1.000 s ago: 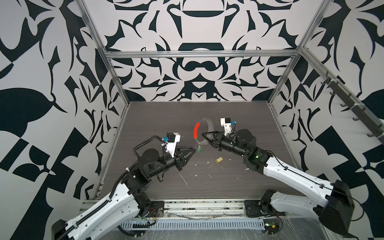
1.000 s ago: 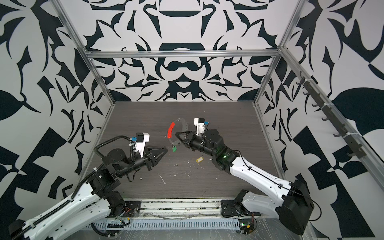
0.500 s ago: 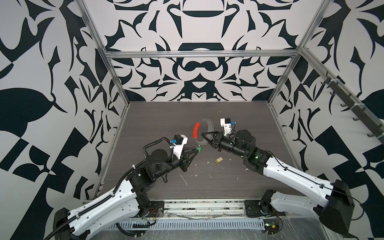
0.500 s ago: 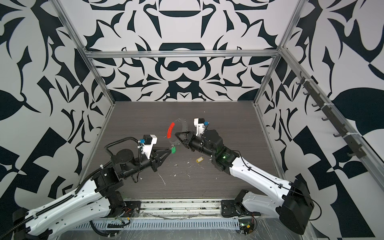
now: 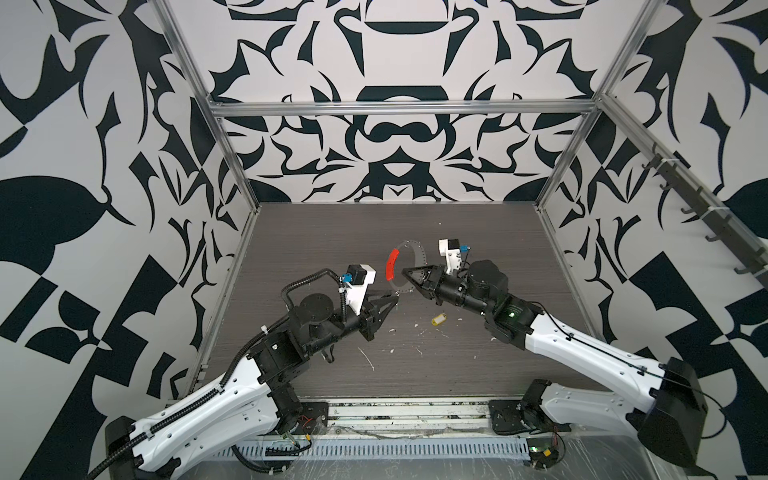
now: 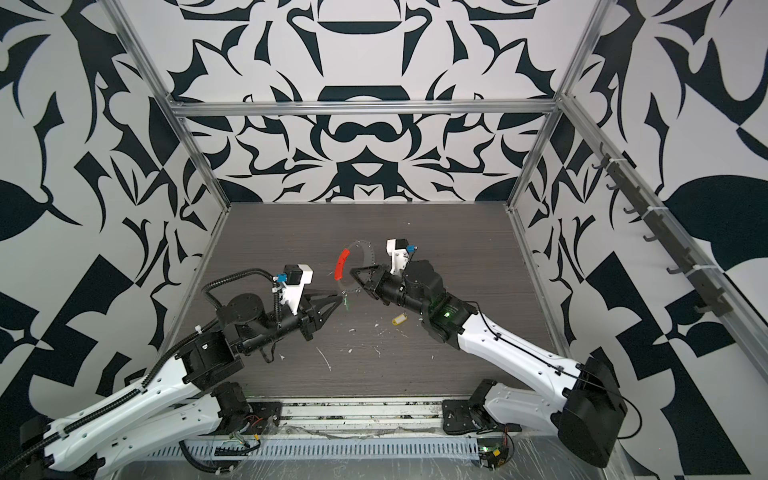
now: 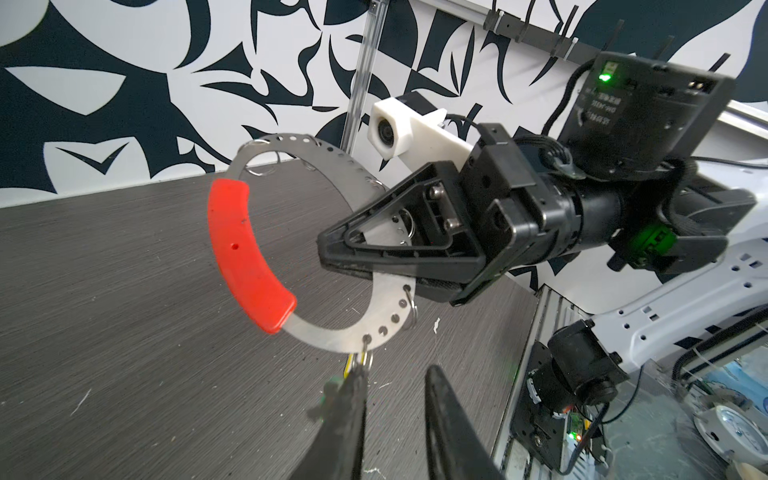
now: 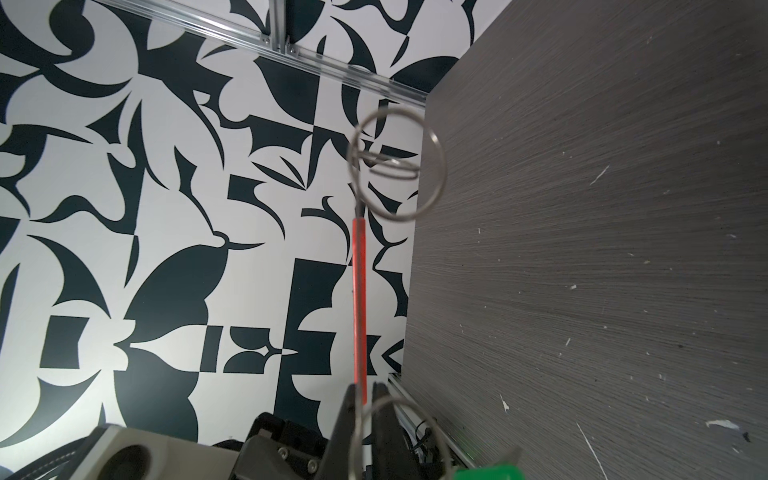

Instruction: Remove the keys from the keyring

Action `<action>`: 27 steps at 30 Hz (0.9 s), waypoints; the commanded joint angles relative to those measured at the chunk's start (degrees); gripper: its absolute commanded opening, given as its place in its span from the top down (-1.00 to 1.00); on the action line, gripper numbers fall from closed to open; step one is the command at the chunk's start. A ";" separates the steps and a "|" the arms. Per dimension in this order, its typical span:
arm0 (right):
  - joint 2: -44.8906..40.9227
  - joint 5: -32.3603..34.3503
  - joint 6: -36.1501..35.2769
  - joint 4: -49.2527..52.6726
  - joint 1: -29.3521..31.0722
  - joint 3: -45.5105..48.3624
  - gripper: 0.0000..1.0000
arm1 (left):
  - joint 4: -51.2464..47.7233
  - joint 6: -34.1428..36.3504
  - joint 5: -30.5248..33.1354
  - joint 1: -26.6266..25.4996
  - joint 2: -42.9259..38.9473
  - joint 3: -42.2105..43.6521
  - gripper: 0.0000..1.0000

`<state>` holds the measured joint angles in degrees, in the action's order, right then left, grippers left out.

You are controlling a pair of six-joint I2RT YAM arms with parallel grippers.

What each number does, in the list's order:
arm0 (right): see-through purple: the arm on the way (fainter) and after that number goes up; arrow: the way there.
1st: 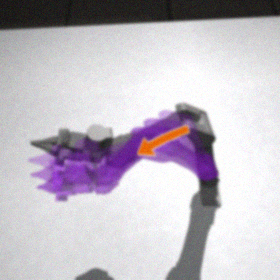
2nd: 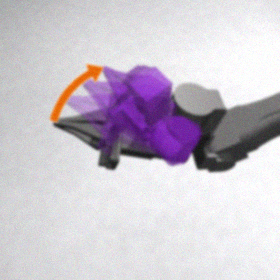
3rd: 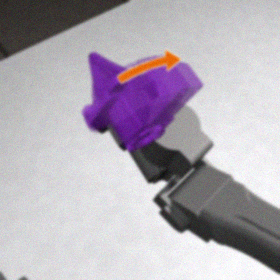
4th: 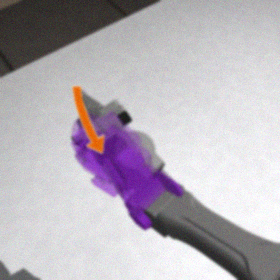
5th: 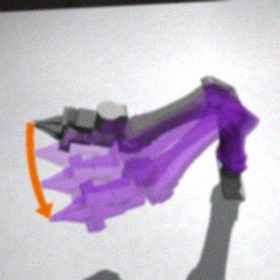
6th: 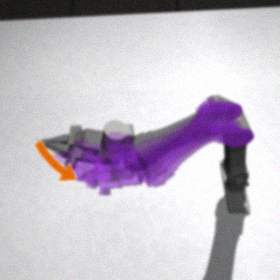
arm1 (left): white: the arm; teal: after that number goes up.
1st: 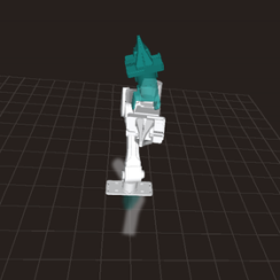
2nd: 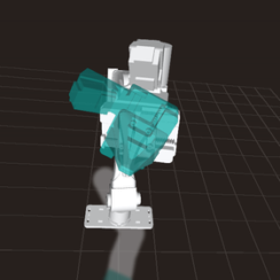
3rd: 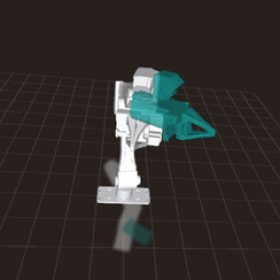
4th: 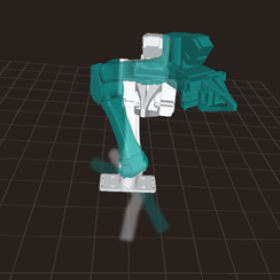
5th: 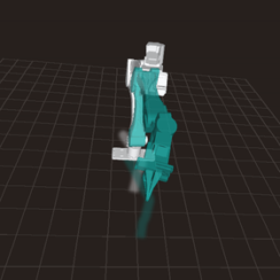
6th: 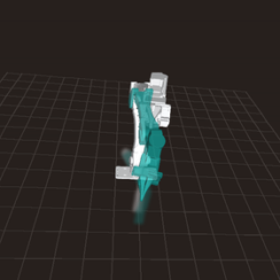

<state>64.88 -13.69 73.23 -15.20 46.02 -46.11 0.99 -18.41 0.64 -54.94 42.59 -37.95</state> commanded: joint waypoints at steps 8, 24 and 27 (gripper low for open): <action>-0.36 -0.37 -1.17 -1.59 0.30 -2.65 1.00 | -1.16 -0.48 0.97 -0.39 1.81 -1.35 0.41; -0.02 -0.81 -1.28 -2.02 1.00 -3.91 1.00 | -3.46 1.20 6.83 -2.15 5.01 -3.16 0.45; 0.07 -0.94 -1.29 -2.01 1.09 -4.14 1.00 | -3.45 1.41 7.30 -2.15 5.49 -3.40 0.48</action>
<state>65.08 -13.96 72.86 -14.39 46.72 -47.35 -2.17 -17.85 6.70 -56.93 47.90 -39.27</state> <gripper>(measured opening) 0.075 0.268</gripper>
